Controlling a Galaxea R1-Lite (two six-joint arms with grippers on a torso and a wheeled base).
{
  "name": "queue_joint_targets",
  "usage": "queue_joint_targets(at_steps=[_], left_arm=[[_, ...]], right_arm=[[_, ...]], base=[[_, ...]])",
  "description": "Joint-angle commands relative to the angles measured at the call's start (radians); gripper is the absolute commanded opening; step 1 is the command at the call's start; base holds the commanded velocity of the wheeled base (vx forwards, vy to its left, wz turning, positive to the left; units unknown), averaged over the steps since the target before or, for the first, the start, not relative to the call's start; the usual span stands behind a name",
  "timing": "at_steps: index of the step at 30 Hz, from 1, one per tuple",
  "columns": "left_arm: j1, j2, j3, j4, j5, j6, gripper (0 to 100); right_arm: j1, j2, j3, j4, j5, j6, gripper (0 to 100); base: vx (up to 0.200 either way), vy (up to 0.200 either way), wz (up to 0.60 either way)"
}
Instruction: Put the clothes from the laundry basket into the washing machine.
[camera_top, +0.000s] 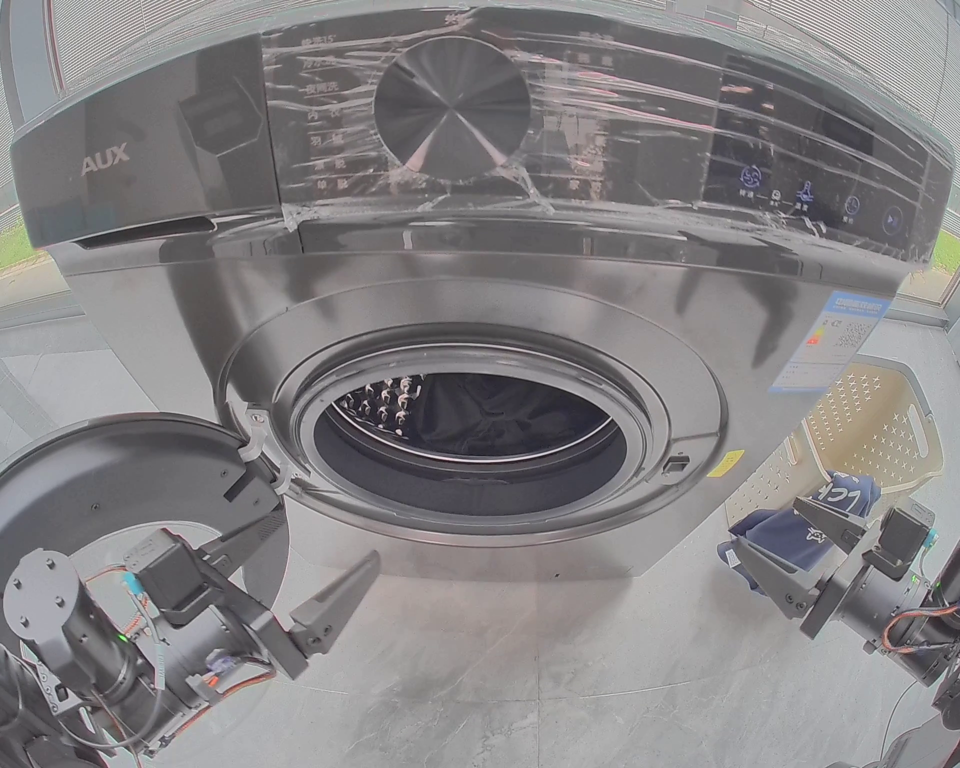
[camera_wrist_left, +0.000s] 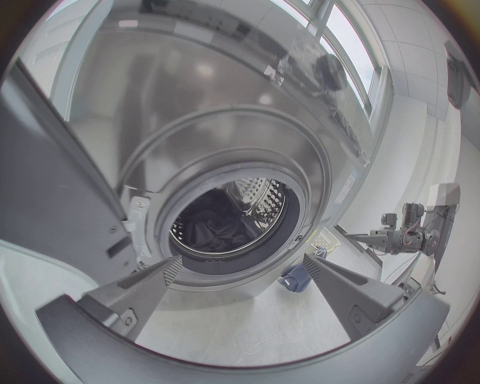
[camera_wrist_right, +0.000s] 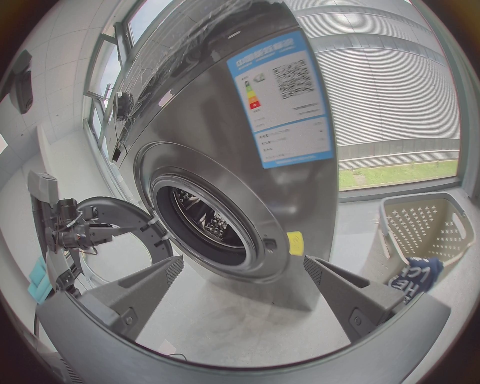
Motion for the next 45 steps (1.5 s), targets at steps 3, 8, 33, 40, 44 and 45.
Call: queue_joint_targets(at_steps=[3,8,33,40,44,45], left_arm=[[0.066,-0.264,0.029,0.136,0.006,0.025,100],[0.067,-0.433,0.029,0.331,0.012,0.044,100],[0.319,-1.054,0.029,0.983,-0.066,0.007,100],[0.429,-1.272,0.029,1.187,-0.190,-0.018,100],[0.491,-1.347,0.029,1.261,-0.203,-0.012,100],[0.511,-1.367,0.029,1.278,-0.203,-0.009,100]], right_arm=[[-0.060,-0.206,0.018,0.167,-0.039,0.003,100],[-0.079,-0.295,0.018,0.273,-0.080,0.009,100],[-0.292,-0.795,0.018,0.800,-0.062,-0.025,100],[-0.323,-0.834,0.018,0.820,-0.051,-0.026,100],[-0.349,-0.889,0.018,0.836,-0.040,-0.028,100],[-0.359,-0.906,0.018,0.849,-0.034,-0.031,100]], base=[[-0.200,0.000,0.00],[-0.200,0.000,0.00],[-0.112,0.000,0.00],[0.000,0.000,0.00],[0.000,-0.200,0.00],[0.000,-0.200,0.00]])
